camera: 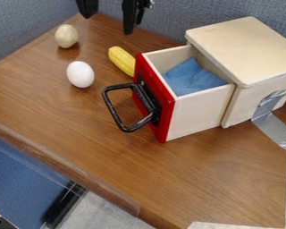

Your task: Close the drawer

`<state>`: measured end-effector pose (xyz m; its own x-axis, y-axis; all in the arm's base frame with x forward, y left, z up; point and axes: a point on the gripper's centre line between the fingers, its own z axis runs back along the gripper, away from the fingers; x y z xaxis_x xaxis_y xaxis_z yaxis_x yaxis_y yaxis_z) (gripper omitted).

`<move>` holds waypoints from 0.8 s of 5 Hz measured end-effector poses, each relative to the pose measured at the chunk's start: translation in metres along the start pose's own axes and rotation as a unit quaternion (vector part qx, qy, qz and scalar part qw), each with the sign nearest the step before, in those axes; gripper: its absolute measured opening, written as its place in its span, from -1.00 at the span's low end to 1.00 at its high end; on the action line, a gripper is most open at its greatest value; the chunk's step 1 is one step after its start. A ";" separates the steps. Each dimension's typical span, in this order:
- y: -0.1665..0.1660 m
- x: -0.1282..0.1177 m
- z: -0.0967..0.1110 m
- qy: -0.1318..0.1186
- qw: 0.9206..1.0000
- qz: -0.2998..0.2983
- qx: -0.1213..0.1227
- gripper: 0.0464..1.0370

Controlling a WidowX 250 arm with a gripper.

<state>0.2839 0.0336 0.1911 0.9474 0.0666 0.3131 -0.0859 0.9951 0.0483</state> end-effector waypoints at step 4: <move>0.048 -0.053 -0.029 -0.027 0.996 -0.085 -0.007 0.92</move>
<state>0.2381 0.0800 0.1490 0.9300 -0.1070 0.3516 0.0795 0.9926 0.0919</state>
